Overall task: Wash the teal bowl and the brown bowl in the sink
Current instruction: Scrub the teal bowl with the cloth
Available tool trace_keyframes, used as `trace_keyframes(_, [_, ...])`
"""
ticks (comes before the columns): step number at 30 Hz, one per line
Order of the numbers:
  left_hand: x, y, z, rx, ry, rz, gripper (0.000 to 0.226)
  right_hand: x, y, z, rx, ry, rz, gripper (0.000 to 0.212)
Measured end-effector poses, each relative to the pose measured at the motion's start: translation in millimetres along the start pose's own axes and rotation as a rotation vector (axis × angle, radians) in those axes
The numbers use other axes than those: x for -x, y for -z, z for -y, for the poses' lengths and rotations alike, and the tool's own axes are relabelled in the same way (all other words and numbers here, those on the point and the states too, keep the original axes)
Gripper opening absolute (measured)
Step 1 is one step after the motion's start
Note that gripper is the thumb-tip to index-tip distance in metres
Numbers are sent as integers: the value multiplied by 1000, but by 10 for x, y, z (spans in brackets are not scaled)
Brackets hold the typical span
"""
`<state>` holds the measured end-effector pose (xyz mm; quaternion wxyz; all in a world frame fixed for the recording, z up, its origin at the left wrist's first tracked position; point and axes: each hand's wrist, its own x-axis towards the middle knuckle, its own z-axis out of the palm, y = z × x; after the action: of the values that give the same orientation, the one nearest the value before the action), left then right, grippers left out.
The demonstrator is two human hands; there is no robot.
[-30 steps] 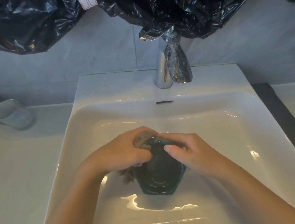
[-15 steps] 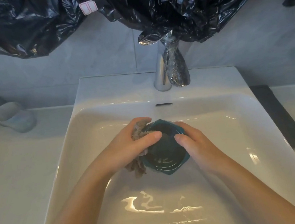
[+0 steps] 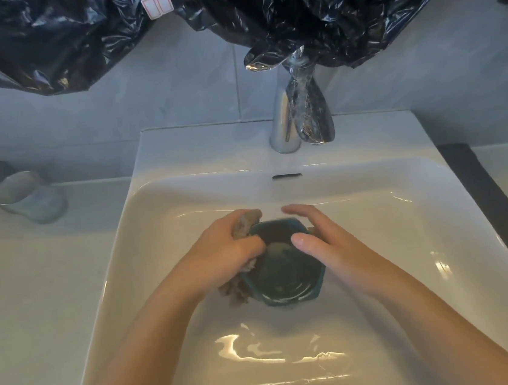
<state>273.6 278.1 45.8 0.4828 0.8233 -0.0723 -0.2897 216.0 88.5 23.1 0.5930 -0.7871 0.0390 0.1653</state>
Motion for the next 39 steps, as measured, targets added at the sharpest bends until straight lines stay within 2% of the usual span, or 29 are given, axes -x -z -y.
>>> trace_keyframes(3, [-10,-34,6,168,-4,-136,68,5,-55,0,-95,75,-161,47])
trace_keyframes(6, [-10,-20,9,186,-47,1,64,-5,-65,0,-181,98,-214,43])
trace_keyframes(10, [10,22,15,125,-56,162,66,-3,40,6,-173,83,-114,41])
trace_keyframes(14, [1,59,-14,-28,-37,298,67,21,3,15,-61,44,68,37])
trace_keyframes(17, [-10,67,-11,-88,-8,346,54,27,-65,-11,9,9,110,37])
trace_keyframes(20, [-9,38,-28,-86,4,225,56,8,-31,7,21,-6,72,34])
trace_keyframes(23, [9,0,-18,42,71,27,67,-9,56,-18,-38,62,-38,47])
trace_keyframes(27, [10,-69,-29,280,61,-258,50,-27,0,-47,-124,137,-151,46])
trace_keyframes(29, [16,-107,-60,335,52,-299,51,-53,-48,-50,-173,178,-221,48])
trace_keyframes(32, [44,-103,-44,311,56,-201,60,-53,-42,-50,-187,216,-230,49])
trace_keyframes(35, [56,-44,-6,259,43,-47,50,-23,32,-60,-154,214,-166,53])
trace_keyframes(39, [45,29,8,145,14,89,72,-3,94,-25,-152,200,-35,36])
